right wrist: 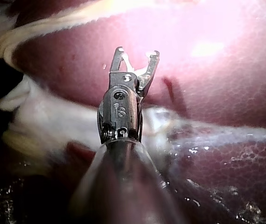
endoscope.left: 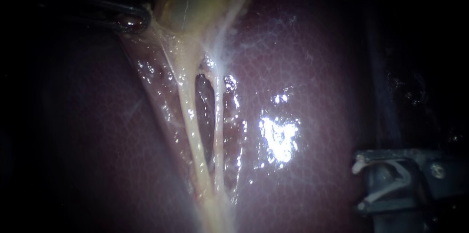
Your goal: Clipping first clip left tube
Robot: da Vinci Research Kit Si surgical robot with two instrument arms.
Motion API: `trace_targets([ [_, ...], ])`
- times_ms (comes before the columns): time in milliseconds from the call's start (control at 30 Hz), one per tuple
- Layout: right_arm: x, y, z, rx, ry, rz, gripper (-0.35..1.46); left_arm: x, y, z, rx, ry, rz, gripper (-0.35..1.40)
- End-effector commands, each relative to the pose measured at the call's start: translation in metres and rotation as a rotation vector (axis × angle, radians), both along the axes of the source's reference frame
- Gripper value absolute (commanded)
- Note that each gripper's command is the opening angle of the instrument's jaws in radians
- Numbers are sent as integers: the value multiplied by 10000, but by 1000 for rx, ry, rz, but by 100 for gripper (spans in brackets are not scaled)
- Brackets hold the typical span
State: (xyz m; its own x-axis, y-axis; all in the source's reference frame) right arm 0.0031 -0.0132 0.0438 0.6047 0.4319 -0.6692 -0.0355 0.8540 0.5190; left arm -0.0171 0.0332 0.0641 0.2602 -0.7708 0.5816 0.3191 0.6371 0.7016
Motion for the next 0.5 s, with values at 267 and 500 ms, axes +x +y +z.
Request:
trace_targets([
  [267, 41, 7, 8, 16, 34, 44, 50, -2, -1, 2, -1, 1, -1, -35],
  [500, 69, 13, 20, 34, 37, 78, 50, -4, -2, 2, -2, 2, -2, -35],
])
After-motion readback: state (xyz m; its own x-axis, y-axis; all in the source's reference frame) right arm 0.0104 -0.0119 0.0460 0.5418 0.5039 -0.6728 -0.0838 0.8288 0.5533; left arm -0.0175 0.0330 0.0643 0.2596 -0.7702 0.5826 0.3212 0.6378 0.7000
